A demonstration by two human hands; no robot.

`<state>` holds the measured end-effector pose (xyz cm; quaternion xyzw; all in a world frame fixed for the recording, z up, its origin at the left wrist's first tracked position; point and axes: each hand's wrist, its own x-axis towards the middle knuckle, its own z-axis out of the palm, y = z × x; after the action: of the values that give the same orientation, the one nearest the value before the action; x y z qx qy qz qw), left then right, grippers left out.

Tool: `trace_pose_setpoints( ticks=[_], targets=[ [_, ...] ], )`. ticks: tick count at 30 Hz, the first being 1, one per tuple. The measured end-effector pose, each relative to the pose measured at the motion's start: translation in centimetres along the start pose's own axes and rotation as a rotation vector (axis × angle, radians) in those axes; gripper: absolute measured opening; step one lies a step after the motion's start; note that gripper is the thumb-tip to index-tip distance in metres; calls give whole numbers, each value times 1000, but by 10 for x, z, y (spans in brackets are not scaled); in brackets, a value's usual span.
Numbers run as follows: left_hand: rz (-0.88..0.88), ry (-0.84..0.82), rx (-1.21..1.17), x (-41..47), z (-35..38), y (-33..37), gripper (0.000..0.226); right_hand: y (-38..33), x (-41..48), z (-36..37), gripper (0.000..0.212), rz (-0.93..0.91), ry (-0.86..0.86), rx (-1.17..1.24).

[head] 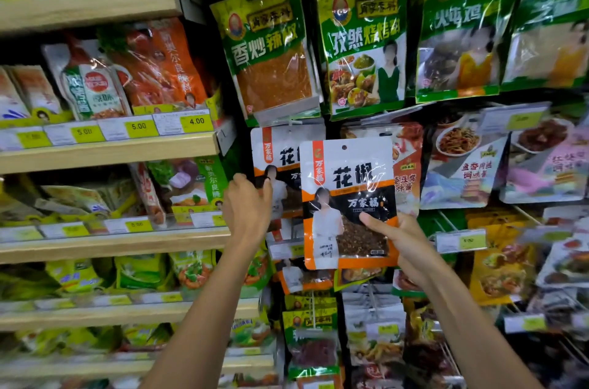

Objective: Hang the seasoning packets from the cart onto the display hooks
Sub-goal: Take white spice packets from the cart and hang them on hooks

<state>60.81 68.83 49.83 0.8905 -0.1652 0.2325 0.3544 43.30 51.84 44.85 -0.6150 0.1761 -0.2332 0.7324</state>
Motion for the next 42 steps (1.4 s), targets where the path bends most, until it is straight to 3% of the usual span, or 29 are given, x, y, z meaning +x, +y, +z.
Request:
trace_pose_setpoints(
  ticks=[2,4,6,8,11,15,19,21,26,32,39,41,42],
  targets=[
    [148,182,-15,0,-21,-4,25,2,0,9,42,-3,-25,-6],
    [366,401,-19,10,-39,-10,16,3,0,17,38,-6,-26,-17],
    [539,610,68,29,-50,-21,15,3,2,26,35,0,-16,-45],
    [588,682,165,51,-55,-33,20,1,3,33,23,-8,-52,-52],
    [577,645,260,72,-50,-53,28,-4,5,41,17,-12,-84,-37],
    [597,604,282,83,-41,-67,29,-11,12,53,56,-38,-124,-55],
    [611,620,243,87,-35,-72,26,-16,24,64,34,-30,-111,-71],
    [617,621,221,87,-34,-73,26,-17,29,70,34,-38,-118,-65],
    [626,633,201,88,-32,-75,26,-18,40,80,77,-38,-113,-52],
    [627,588,178,87,-32,-76,29,-14,47,80,105,13,-63,-35],
    [606,552,183,85,-35,-74,32,-10,63,86,100,-32,-10,-4],
    [606,544,182,84,-35,-75,32,-8,67,88,86,-41,21,-11],
    [606,542,182,84,-35,-75,32,-8,71,88,68,-30,27,-8]
  ],
)
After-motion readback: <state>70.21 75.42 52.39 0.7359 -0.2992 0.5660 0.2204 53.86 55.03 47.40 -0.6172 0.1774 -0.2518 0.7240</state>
